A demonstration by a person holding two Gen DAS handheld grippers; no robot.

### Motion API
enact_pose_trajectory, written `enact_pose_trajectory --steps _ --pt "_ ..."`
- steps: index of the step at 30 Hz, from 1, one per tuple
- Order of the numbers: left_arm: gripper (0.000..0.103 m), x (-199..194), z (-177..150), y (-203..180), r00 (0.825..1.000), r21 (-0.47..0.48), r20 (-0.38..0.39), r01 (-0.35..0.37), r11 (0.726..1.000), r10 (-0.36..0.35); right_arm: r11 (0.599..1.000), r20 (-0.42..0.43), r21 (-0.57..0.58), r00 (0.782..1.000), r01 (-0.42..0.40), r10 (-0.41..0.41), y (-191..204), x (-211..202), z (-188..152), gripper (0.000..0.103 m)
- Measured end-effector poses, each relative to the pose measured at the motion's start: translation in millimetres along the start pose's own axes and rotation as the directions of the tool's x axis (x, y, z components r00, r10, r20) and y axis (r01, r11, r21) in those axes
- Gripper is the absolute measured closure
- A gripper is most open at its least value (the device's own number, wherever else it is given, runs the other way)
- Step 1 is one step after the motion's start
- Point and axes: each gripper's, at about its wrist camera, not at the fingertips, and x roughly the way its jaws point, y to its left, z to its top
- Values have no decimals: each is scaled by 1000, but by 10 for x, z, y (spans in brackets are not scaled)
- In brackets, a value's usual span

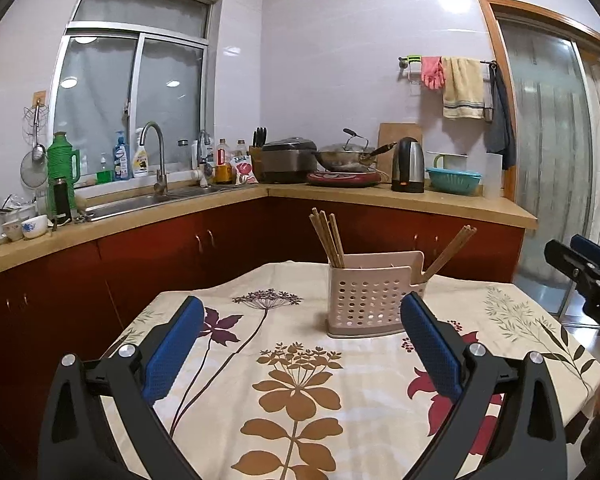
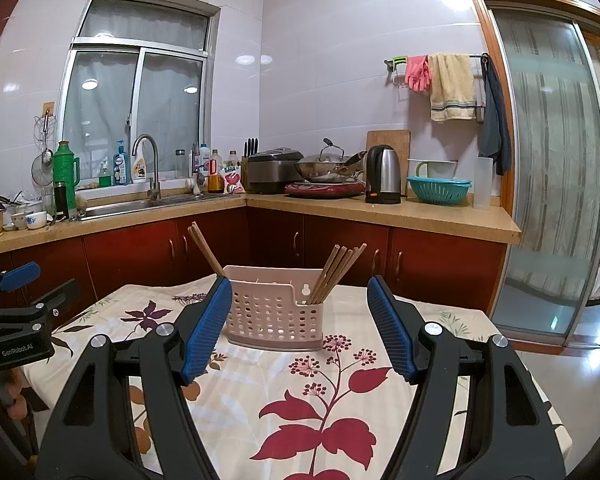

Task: Organize utensils

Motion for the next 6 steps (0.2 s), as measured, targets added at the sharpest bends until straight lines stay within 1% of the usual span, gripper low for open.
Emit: enact_pose_trajectory --steps 3,6 --pt "7 49 -21 4 1000 13 -15 17 1000 -16 1000 -6 1 1000 2 -2 1 23 -17 34" --pt "7 88 -39 18 1000 12 -17 4 1000 -4 1000 -12 3 1000 4 -4 -6 56 -29 34"
